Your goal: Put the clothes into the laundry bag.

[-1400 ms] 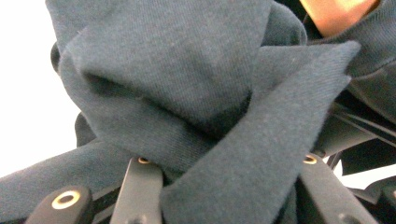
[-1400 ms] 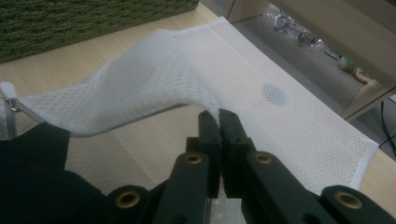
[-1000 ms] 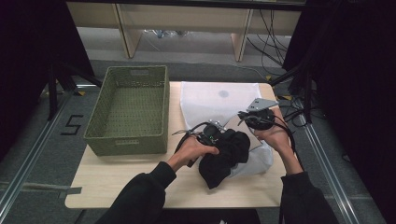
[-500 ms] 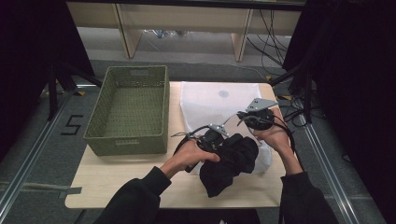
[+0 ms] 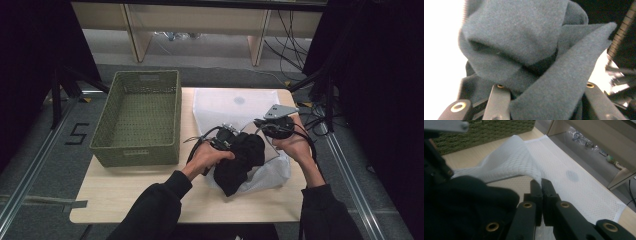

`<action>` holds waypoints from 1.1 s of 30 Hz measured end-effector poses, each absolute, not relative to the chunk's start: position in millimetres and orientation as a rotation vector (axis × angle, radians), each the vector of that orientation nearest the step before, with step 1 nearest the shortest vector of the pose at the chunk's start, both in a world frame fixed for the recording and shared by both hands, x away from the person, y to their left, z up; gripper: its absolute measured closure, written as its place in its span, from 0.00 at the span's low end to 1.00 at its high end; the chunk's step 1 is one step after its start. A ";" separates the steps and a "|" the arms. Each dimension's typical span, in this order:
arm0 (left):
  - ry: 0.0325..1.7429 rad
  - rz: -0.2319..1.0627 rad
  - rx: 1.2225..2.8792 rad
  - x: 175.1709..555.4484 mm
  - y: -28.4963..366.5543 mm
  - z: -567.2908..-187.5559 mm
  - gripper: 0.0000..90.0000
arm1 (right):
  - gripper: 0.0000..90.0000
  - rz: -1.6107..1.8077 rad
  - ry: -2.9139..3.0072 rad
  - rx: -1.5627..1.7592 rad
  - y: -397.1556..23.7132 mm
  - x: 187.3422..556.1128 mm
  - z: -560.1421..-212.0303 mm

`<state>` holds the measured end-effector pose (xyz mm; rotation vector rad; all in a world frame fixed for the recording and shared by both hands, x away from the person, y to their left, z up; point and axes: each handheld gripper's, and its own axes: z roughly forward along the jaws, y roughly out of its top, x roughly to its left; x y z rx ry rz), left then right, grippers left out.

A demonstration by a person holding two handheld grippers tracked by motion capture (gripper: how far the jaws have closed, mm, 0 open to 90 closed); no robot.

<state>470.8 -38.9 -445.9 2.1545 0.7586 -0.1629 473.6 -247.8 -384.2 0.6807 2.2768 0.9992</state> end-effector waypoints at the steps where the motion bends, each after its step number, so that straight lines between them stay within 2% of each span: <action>1: 0.782 -0.130 2.155 473.4 -36.6 -445.9 0.68 | 1.00 0.998 2.283 0.702 -247.1 472.2 -383.5; 5: 0.868 -0.032 2.120 482.4 -28.4 -448.2 0.67 | 1.00 0.999 2.279 0.682 -245.0 472.4 -383.9; 9: 0.898 -0.018 2.092 486.6 -27.9 -453.6 0.65 | 1.00 0.995 2.282 0.666 -243.9 472.6 -384.4; 13: 0.882 0.019 2.152 490.0 -30.0 -460.1 0.61 | 1.00 0.987 2.291 0.659 -243.8 473.2 -386.2; 18: 0.911 0.020 2.109 489.6 -34.9 -464.8 0.58 | 1.00 0.988 2.290 0.663 -243.3 473.2 -387.3; 20: 0.880 0.028 2.160 489.6 -32.9 -462.7 0.53 | 1.00 0.987 2.295 0.658 -243.4 473.7 -387.8; 26: 0.922 0.009 2.078 479.8 -26.8 -443.3 0.36 | 1.00 0.983 2.292 0.648 -244.5 474.7 -388.8; 33: 0.845 0.036 2.112 456.1 -2.1 -417.7 0.28 | 1.00 0.968 2.296 0.677 -243.2 473.0 -389.8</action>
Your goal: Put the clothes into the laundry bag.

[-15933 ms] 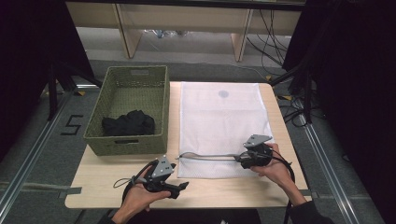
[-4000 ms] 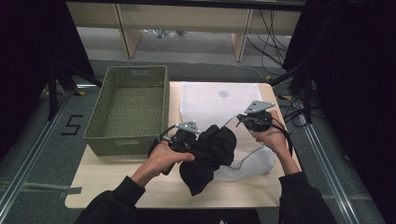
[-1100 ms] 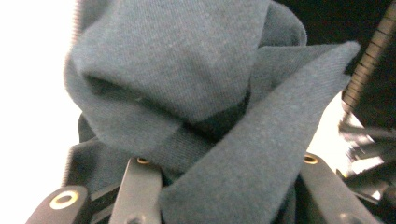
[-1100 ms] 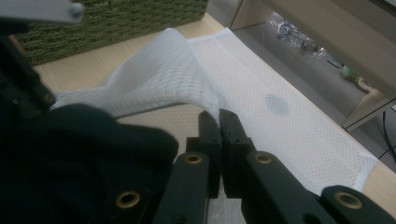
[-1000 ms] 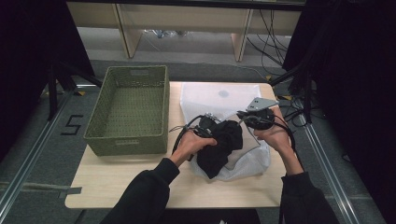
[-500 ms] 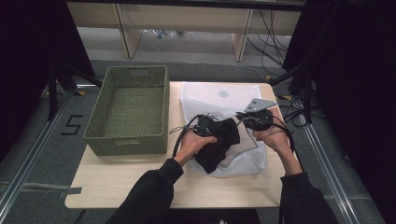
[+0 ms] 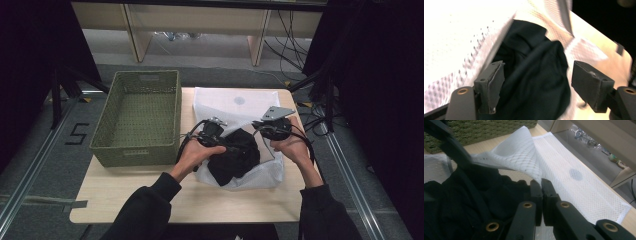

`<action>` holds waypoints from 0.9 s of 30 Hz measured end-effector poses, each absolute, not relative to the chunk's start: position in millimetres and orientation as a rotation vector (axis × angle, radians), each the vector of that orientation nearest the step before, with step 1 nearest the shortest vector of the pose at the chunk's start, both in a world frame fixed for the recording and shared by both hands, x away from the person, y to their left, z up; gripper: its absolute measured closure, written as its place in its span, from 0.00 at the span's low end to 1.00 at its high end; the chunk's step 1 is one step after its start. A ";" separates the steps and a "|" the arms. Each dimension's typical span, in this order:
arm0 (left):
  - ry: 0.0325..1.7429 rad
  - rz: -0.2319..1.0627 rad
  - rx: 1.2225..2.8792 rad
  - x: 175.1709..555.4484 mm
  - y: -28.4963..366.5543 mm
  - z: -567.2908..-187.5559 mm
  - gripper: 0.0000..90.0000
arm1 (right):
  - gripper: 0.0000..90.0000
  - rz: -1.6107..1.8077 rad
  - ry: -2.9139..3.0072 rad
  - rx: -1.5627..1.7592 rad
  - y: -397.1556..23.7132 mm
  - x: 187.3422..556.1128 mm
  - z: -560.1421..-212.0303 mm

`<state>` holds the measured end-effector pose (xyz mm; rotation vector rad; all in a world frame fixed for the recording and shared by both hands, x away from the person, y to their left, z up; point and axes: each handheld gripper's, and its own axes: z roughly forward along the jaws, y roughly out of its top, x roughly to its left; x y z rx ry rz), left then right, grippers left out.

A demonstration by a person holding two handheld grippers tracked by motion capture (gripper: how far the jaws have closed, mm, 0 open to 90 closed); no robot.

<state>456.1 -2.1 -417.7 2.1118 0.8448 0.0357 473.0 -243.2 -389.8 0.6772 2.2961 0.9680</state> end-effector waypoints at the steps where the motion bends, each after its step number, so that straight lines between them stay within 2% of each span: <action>1: 0.823 0.055 2.131 453.3 1.4 -416.1 0.27 | 1.00 0.976 2.304 0.669 -242.9 473.7 -390.2; 8: 0.756 0.043 2.226 430.1 12.1 -427.1 0.25 | 1.00 0.973 2.308 0.660 -240.5 474.0 -391.6; 11: 0.704 0.097 2.336 428.2 6.6 -438.5 0.22 | 1.00 0.972 2.306 0.667 -239.9 473.5 -391.8; 13: 0.728 0.109 2.360 429.4 -0.3 -448.4 0.20 | 1.00 0.968 2.308 0.657 -239.6 473.9 -391.9; 16: 0.713 0.162 2.395 432.2 -9.7 -459.8 0.25 | 1.00 0.971 2.308 0.659 -238.2 472.8 -391.8; 18: 0.701 0.187 2.424 435.5 -16.2 -465.9 0.25 | 1.00 0.972 2.314 0.651 -237.9 472.9 -392.3; 19: 0.710 0.208 2.409 437.1 -18.9 -468.3 0.29 | 1.00 0.973 2.313 0.649 -238.1 473.2 -392.6; 20: 0.704 0.252 2.410 439.4 -21.0 -469.0 0.38 | 1.00 0.974 2.315 0.644 -238.3 473.5 -392.5; 21: 0.703 0.271 2.415 441.7 -21.6 -468.3 0.55 | 1.00 0.973 2.313 0.645 -238.3 473.2 -392.4; 23: 0.727 0.286 2.374 446.0 -24.4 -466.2 0.71 | 1.00 0.974 2.311 0.648 -238.1 472.6 -392.3; 27: 0.760 0.351 2.307 453.4 -29.9 -457.1 0.89 | 1.00 0.985 2.311 0.651 -236.8 471.4 -390.6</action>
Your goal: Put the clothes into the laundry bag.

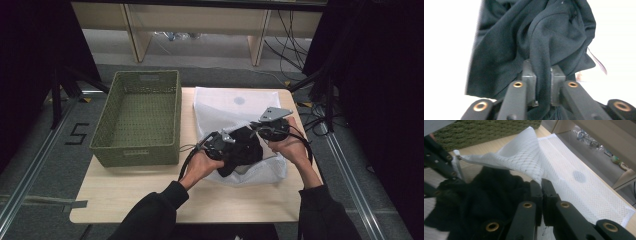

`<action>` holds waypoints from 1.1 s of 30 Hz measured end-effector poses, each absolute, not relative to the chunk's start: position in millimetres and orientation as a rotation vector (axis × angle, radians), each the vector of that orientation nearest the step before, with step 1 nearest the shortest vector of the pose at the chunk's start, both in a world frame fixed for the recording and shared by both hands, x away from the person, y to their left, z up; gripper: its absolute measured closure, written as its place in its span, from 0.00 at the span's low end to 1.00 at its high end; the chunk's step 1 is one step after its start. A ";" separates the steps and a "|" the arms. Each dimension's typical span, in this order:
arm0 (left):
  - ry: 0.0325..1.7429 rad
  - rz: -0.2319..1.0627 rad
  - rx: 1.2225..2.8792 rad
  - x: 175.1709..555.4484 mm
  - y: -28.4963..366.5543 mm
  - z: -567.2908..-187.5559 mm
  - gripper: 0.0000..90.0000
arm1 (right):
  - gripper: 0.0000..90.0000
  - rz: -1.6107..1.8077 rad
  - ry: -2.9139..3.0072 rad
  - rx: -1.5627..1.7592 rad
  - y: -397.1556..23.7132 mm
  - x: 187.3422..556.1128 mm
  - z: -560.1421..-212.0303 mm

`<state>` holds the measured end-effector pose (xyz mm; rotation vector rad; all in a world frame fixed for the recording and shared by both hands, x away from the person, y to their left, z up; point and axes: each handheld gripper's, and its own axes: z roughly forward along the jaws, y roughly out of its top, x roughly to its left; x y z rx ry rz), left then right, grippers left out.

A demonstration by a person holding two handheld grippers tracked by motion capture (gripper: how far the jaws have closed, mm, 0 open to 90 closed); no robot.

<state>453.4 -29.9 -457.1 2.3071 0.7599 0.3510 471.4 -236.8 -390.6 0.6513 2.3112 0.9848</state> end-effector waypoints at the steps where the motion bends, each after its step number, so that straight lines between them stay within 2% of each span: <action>1: 0.769 0.358 2.292 456.9 -31.4 -454.4 0.90 | 1.00 0.982 2.311 0.654 -236.5 470.8 -390.2; 6: 0.862 0.356 2.169 473.7 -33.9 -447.2 0.93 | 1.00 0.995 2.314 0.631 -236.3 470.4 -388.1; 10: 0.941 0.269 2.081 487.1 -32.6 -456.2 0.91 | 1.00 0.994 2.320 0.638 -238.2 470.1 -388.6; 14: 0.899 0.263 2.177 479.3 -35.1 -466.4 0.75 | 1.00 0.992 2.328 0.631 -239.6 471.4 -390.7; 20: 0.853 0.289 2.253 456.3 -25.3 -457.7 0.41 | 1.00 0.991 2.327 0.668 -241.8 471.4 -391.7; 23: 0.852 0.288 2.299 447.0 -19.7 -459.9 0.32 | 1.00 0.994 2.324 0.671 -241.1 471.9 -391.6; 27: 0.872 0.278 2.341 449.4 -22.2 -479.4 0.29 | 1.00 0.989 2.333 0.658 -238.3 470.9 -392.2; 29: 0.896 0.291 2.343 455.7 -26.9 -489.9 0.32 | 1.00 0.989 2.333 0.668 -236.4 470.9 -392.2; 30: 0.881 0.299 2.353 457.7 -28.2 -491.3 0.45 | 1.00 0.989 2.334 0.647 -236.7 471.1 -392.2; 33: 0.865 0.314 2.316 462.6 -30.7 -487.2 0.77 | 1.00 0.990 2.334 0.653 -238.2 470.8 -392.3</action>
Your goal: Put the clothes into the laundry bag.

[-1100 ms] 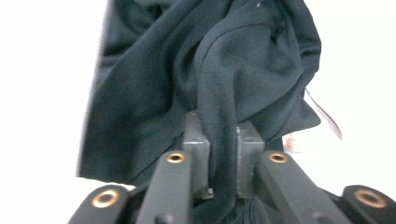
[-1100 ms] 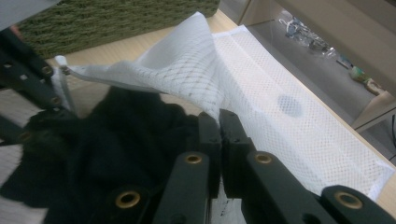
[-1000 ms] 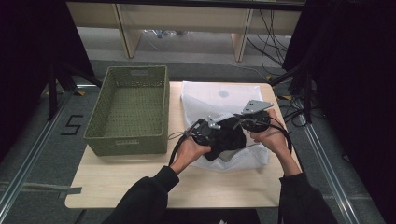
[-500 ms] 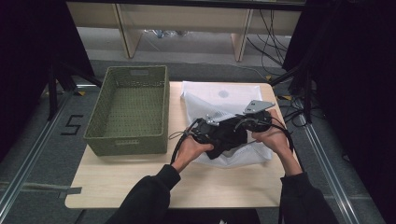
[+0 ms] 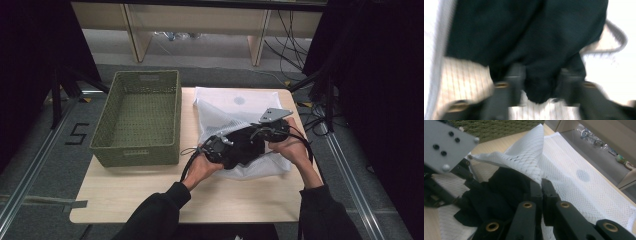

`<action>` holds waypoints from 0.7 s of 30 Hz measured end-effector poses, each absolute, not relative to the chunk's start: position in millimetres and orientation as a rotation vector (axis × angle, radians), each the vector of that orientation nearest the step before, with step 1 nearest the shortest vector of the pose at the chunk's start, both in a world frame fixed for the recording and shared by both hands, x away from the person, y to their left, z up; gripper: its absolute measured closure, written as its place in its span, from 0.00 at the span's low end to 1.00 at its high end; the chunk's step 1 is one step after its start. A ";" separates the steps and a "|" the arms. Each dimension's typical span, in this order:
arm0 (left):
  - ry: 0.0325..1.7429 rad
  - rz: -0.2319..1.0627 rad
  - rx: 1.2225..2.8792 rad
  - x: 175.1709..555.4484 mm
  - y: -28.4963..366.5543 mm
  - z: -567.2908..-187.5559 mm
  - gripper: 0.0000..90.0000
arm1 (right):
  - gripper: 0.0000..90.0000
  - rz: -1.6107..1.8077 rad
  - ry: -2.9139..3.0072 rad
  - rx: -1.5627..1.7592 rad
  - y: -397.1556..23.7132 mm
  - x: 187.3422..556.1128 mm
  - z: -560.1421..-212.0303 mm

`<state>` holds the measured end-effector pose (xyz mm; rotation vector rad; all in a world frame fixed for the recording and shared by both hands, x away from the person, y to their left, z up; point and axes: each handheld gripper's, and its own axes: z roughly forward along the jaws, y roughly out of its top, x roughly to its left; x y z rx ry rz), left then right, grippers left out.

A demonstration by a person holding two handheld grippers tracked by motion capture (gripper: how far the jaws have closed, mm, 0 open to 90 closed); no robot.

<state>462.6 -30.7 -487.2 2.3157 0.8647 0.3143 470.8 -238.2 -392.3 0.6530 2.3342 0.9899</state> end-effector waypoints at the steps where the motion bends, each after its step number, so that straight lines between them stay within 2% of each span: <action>1: 0.865 0.334 2.301 463.4 -32.2 -483.8 0.79 | 1.00 0.994 2.336 0.655 -238.5 471.0 -392.3; 7: 0.895 0.429 2.226 478.4 -43.5 -474.1 0.83 | 1.00 0.997 2.344 0.656 -239.3 471.7 -393.1; 11: 0.951 0.408 2.208 488.0 -44.5 -485.0 0.82 | 1.00 0.998 2.349 0.649 -237.8 470.3 -392.9; 14: 0.939 0.388 2.235 484.4 -41.5 -488.4 0.73 | 1.00 1.007 2.344 0.653 -237.9 470.0 -392.8; 19: 0.946 0.355 2.224 468.9 -32.9 -482.1 0.46 | 1.00 0.997 2.360 0.652 -238.5 469.9 -394.8; 21: 0.930 0.347 2.223 457.5 -27.4 -477.3 0.39 | 1.00 0.996 2.361 0.647 -237.6 469.7 -395.4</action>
